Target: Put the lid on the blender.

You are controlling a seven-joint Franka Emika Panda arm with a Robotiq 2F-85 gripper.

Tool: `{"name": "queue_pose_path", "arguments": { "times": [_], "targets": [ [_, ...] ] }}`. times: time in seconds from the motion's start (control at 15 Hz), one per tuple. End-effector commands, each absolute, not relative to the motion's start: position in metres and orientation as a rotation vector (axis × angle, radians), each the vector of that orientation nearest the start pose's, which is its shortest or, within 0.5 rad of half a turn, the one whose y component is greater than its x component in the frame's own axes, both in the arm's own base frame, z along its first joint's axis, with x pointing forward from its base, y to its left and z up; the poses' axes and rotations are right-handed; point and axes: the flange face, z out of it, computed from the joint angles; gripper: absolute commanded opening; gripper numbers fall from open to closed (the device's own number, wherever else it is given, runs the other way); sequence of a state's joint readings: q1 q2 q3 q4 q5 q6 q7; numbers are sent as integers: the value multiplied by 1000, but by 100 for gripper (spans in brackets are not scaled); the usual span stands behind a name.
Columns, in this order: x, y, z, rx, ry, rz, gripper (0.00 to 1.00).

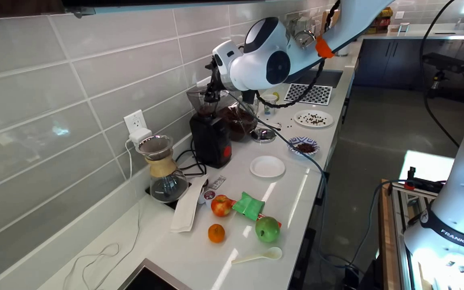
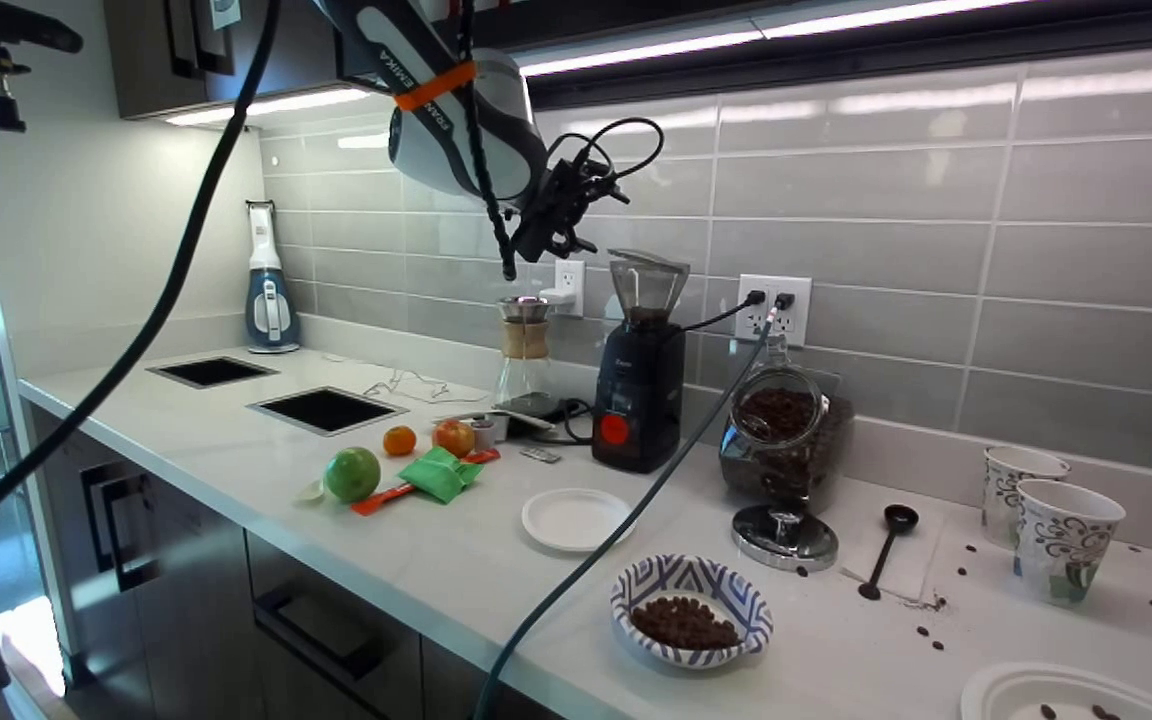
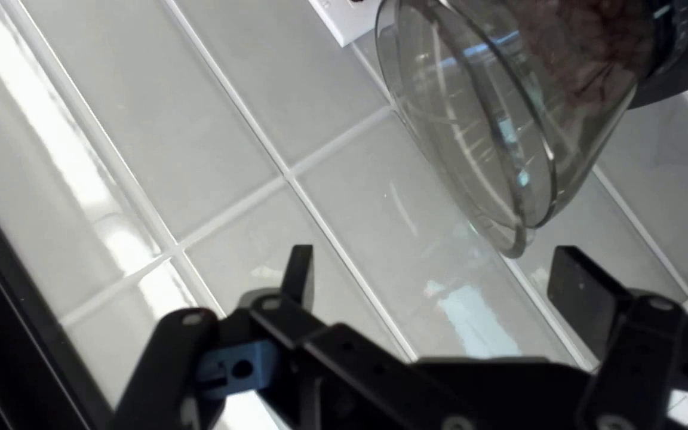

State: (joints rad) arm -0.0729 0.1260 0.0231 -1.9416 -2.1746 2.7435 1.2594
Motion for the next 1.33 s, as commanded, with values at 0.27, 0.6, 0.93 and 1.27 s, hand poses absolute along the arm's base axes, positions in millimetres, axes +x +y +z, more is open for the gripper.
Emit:
{"name": "queue_pose_path", "arguments": {
  "times": [0.27,0.6,0.93,1.27],
  "targets": [
    [594,-6,455,2059,450,1111,100],
    [596,-14,461,2161,275,1119,74],
    [598,-10,464,2220,201,1154,37],
    [603,-15,461,2281,107,1212,1]
  ]
}}
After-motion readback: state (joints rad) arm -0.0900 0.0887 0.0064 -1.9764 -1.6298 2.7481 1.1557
